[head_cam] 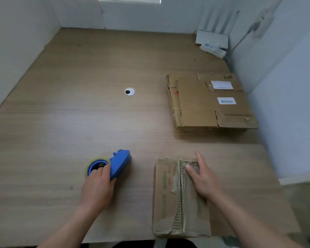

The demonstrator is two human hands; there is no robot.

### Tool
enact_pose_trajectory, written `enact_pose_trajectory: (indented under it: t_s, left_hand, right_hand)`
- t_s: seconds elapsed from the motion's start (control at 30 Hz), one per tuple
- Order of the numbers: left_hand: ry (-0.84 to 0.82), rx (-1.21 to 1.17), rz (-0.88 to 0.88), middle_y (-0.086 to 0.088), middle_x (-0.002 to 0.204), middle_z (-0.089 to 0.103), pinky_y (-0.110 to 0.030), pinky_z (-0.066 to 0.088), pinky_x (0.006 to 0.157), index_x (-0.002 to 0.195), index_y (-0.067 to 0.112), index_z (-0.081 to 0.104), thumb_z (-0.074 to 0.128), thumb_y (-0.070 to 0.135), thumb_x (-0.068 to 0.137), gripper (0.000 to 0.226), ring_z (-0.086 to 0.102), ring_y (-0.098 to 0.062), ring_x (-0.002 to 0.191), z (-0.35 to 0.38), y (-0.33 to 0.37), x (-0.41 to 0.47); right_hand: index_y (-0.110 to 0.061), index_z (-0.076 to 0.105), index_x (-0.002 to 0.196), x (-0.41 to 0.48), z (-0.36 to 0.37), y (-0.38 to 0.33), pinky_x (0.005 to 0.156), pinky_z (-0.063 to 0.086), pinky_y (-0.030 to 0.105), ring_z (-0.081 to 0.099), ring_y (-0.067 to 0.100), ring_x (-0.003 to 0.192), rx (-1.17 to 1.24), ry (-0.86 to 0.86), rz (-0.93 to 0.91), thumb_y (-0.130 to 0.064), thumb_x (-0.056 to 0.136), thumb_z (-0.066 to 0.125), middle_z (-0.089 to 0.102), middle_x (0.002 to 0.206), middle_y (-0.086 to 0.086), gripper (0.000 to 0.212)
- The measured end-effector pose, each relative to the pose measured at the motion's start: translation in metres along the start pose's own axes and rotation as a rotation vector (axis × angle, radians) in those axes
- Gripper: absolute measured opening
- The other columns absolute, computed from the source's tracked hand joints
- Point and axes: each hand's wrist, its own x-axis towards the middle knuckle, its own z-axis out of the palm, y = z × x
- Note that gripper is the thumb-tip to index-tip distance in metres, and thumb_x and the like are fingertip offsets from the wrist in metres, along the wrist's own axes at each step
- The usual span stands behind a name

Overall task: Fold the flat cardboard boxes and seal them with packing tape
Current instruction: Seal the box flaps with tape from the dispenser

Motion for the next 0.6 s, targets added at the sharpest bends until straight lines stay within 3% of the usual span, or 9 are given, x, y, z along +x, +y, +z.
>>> enact_pose_trajectory:
  t_s: [0.07, 0.13, 0.2, 0.3, 0.37, 0.5, 0.6]
  left_hand:
    - [0.038, -0.025, -0.004, -0.017, 0.104, 0.064, -0.045, 0.05, 0.073, 0.118, 0.002, 0.059, 0.074, 0.019, 0.08, 0.043, 0.056, -0.037, 0.093, -0.002, 0.002, -0.004]
    - [0.2, -0.091, 0.006, -0.019, 0.113, 0.059, -0.049, 0.048, 0.087, 0.117, -0.002, 0.058, 0.066, 0.025, 0.079, 0.047, 0.052, -0.039, 0.103, -0.015, 0.015, -0.011]
    - [0.32, -0.259, 0.069, -0.019, 0.128, 0.054, -0.045, 0.042, 0.101, 0.126, -0.004, 0.057, 0.055, 0.037, 0.083, 0.06, 0.048, -0.035, 0.119, -0.035, 0.049, -0.019]
    - [0.086, -0.598, 0.116, -0.005, 0.157, 0.032, -0.021, 0.014, 0.119, 0.151, 0.006, 0.035, 0.051, 0.045, 0.096, 0.069, 0.024, -0.016, 0.147, -0.042, 0.115, -0.014]
    - [-0.087, -0.717, 0.062, -0.001, 0.165, 0.013, -0.02, 0.004, 0.12, 0.158, 0.01, 0.016, 0.049, 0.041, 0.101, 0.072, 0.007, -0.009, 0.151, -0.027, 0.153, 0.001]
    - [-0.186, -0.737, -0.034, 0.0, 0.164, 0.022, -0.034, 0.018, 0.123, 0.158, 0.015, 0.016, 0.046, 0.037, 0.103, 0.066, 0.019, -0.013, 0.15, 0.003, 0.181, 0.018]
    - [-0.22, -0.898, -0.209, 0.001, 0.157, 0.036, -0.026, 0.023, 0.118, 0.156, 0.015, 0.026, 0.047, 0.032, 0.104, 0.059, 0.032, -0.012, 0.143, 0.012, 0.172, 0.019]
  right_hand:
    - [-0.03, 0.011, 0.16, 0.0, 0.0, 0.001, 0.111, 0.031, 0.032, 0.035, 0.024, 0.145, 0.049, -0.013, -0.004, -0.053, 0.097, 0.051, 0.033, 0.161, 0.004, 0.078]
    - [-0.03, 0.007, 0.16, -0.001, 0.002, 0.001, 0.111, 0.027, 0.027, 0.031, 0.02, 0.147, 0.085, -0.02, -0.021, -0.05, 0.097, 0.054, 0.029, 0.162, 0.002, 0.081]
    - [-0.03, 0.005, 0.16, 0.0, 0.003, 0.003, 0.111, 0.024, 0.025, 0.029, 0.018, 0.148, 0.116, -0.008, -0.035, -0.048, 0.096, 0.057, 0.027, 0.163, 0.001, 0.084]
    - [-0.031, 0.003, 0.16, 0.002, 0.005, 0.006, 0.112, 0.021, 0.025, 0.026, 0.015, 0.148, 0.167, 0.001, -0.053, -0.044, 0.098, 0.057, 0.024, 0.164, 0.0, 0.083]
    - [-0.029, 0.004, 0.16, 0.004, 0.006, 0.009, 0.112, 0.021, 0.023, 0.026, 0.014, 0.148, 0.187, -0.001, -0.068, -0.04, 0.099, 0.056, 0.024, 0.164, 0.002, 0.081]
    - [-0.028, 0.014, 0.16, 0.007, 0.013, 0.015, 0.114, 0.024, 0.025, 0.032, 0.013, 0.145, 0.316, 0.032, -0.053, -0.034, 0.101, 0.053, 0.033, 0.16, 0.001, 0.071]
    - [-0.027, 0.032, 0.153, 0.009, 0.021, 0.016, 0.107, 0.029, 0.009, 0.038, 0.009, 0.14, 0.527, 0.097, -0.005, -0.019, 0.105, 0.048, 0.043, 0.152, -0.002, 0.052]
